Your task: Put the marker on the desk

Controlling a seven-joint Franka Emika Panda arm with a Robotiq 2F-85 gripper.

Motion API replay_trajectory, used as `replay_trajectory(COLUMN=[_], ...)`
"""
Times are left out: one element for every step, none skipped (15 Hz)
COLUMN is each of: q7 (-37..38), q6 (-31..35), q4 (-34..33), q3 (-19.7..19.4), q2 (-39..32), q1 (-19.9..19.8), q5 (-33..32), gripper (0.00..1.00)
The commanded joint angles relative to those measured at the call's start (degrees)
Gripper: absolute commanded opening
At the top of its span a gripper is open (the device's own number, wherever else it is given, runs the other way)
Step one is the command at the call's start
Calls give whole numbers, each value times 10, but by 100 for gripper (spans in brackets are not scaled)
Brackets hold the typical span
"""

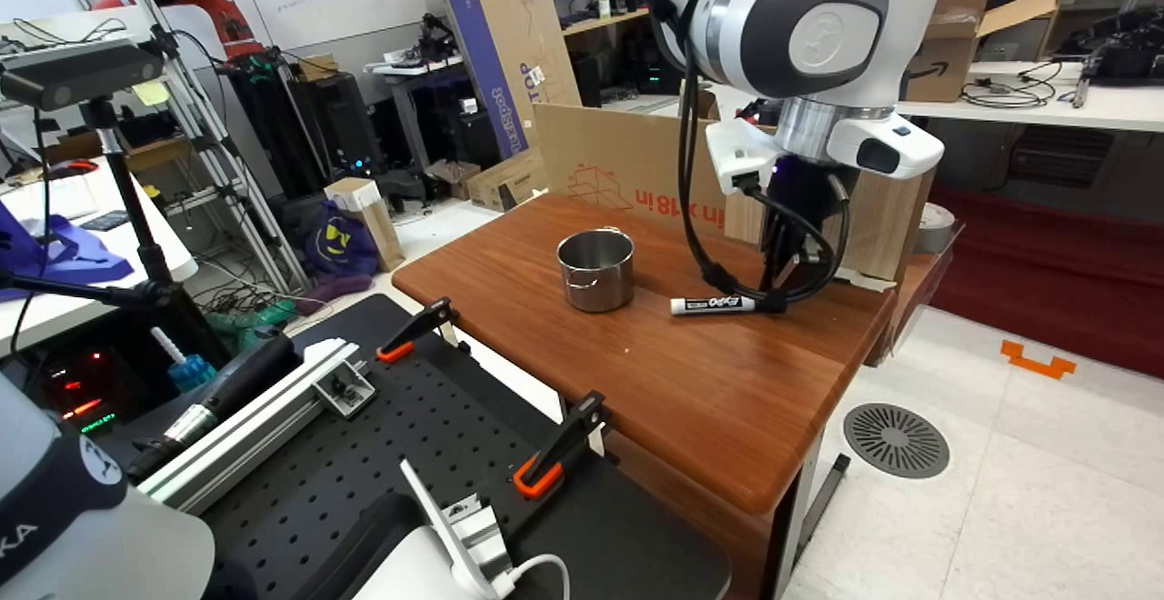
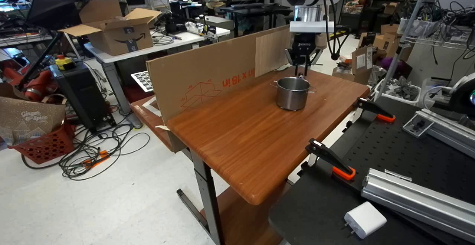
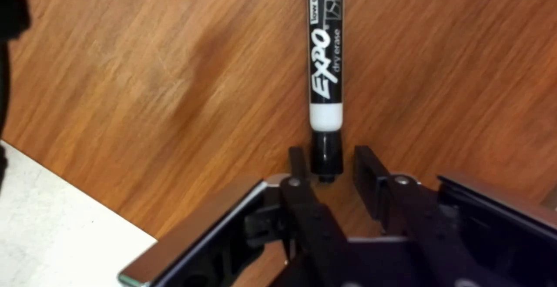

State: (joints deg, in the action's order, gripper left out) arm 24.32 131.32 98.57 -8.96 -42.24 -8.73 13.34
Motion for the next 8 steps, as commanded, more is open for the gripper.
replay_trajectory(q7=[17, 18, 18, 17, 15, 13, 9, 6], q6=[-4, -4, -5, -6, -11, -15, -17, -19], q4=[-21, -22, -22, -22, -21, -19, -12, -7], q3=[-8, -8, -7, -7, -6, -6, -6, -5], q2=[-15, -15, -13, -13, -9, -7, 2, 7], q1=[7, 7, 7, 7, 6, 6, 6, 5], q5=[-2, -2, -2, -2, -2, -3, -4, -4], gripper=[66, 73, 81, 88, 95, 100, 100, 100])
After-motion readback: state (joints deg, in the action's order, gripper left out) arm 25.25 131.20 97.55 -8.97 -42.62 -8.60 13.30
